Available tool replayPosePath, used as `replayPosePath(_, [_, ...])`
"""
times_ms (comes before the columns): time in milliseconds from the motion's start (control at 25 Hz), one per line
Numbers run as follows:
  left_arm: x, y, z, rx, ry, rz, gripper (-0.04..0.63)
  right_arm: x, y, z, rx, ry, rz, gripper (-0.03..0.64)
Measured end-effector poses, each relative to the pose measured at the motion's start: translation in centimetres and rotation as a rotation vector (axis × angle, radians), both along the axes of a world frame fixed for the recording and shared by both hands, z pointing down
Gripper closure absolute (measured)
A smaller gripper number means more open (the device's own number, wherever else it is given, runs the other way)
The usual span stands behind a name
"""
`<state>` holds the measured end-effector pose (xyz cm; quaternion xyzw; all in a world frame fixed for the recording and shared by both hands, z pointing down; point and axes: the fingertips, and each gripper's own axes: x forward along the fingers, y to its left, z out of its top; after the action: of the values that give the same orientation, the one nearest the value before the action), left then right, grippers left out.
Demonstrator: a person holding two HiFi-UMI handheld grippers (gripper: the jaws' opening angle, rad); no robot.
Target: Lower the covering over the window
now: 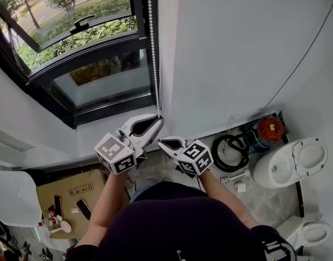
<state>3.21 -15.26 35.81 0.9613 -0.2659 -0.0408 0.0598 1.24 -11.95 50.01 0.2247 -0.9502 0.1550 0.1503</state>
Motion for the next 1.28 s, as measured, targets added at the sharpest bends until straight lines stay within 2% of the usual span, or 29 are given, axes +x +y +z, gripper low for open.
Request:
replayPosePath(120, [0.4, -0.3, 2.0, -0.048, -0.093, -0.017, 0.581, 0.1, 0.0, 1.2, -0.022, 0.029, -0.003, 0.603])
replayPosePath(200, [0.5, 0.1, 3.6, -0.105, -0.117, -0.006, 0.583, 0.2, 0.5, 2.6, -0.031, 0.068, -0.012, 0.603])
replayPosePath(360, [0.0, 0.8, 5.7, -0.201, -0.057, 0.001, 0.583, 0.6, 1.2, 4.6, -0.095, 0.064, 0.010, 0.603])
replayPosePath(480, [-0.1, 1.6, 7.3, -0.198, -0.100, -0.015, 0.583, 0.6, 1.9, 6.1, -0.127, 0.102, -0.009, 0.603])
replayPosePath(600, [-0.4, 1.9, 7.6, -0.216, -0.053, -0.030, 0.583, 0.4, 2.2, 6.5, -0.143, 0.094, -0.017, 0.603])
replayPosePath(880, [-1.5, 1.7, 7.9, -0.234, -0.014, -0.062, 0.583, 0.5, 2.1, 6.4, -0.113, 0.144, -0.022, 0.603])
replayPosePath(960, [-1.5, 1.5, 8.3, -0.233, -0.033, -0.068, 0.583, 0.8, 2.1, 6.3, -0.113, 0.149, -0.016, 0.603])
replayPosePath(1080, [-1.4, 1.2, 10.6, -0.268, -0.104, -0.074, 0.583, 0.9, 1.9, 6.2, -0.116, 0.143, -0.011, 0.603])
replayPosePath(1280, [-1.3, 1.8, 12.7, -0.329, -0.050, -0.077, 0.583, 0.7, 2.0, 5.6, -0.100, 0.132, -0.034, 0.601])
